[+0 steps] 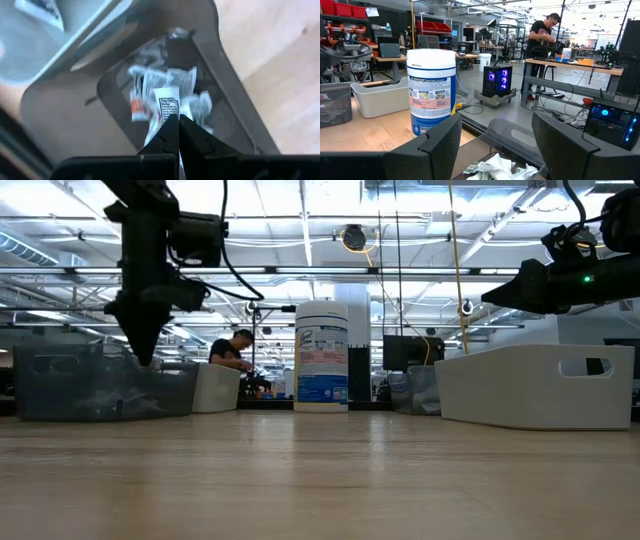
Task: Pick & Place First Aid Supplies
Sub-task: Put the orange ointment pack into the left black bin
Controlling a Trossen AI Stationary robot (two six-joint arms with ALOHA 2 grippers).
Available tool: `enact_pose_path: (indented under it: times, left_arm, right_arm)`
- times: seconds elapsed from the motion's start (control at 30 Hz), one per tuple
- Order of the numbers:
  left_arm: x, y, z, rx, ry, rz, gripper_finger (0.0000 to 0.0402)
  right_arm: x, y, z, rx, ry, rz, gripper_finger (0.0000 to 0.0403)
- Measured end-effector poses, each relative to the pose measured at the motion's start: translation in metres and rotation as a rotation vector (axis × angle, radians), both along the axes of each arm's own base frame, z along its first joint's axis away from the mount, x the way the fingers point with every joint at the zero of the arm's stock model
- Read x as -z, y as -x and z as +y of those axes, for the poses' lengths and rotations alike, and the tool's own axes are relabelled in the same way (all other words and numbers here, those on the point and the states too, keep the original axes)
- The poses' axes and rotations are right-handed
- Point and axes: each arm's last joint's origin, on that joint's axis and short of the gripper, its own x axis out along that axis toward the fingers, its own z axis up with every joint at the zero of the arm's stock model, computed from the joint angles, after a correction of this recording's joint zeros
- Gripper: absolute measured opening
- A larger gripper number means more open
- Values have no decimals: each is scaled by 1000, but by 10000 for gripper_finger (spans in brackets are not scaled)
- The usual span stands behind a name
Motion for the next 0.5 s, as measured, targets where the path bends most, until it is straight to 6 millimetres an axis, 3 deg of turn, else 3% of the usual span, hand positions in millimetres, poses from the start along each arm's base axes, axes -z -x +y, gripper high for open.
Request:
enact_pose_path:
  times: [0.3, 0.5]
  left_arm:
    - [39, 3, -1, 0, -32, -4, 0]
    - [37, 1, 0, 5, -63, -57, 28]
  right_arm:
    - [0, 0, 0, 0, 0, 0, 238]
    - [0, 0, 0, 0, 0, 0, 238]
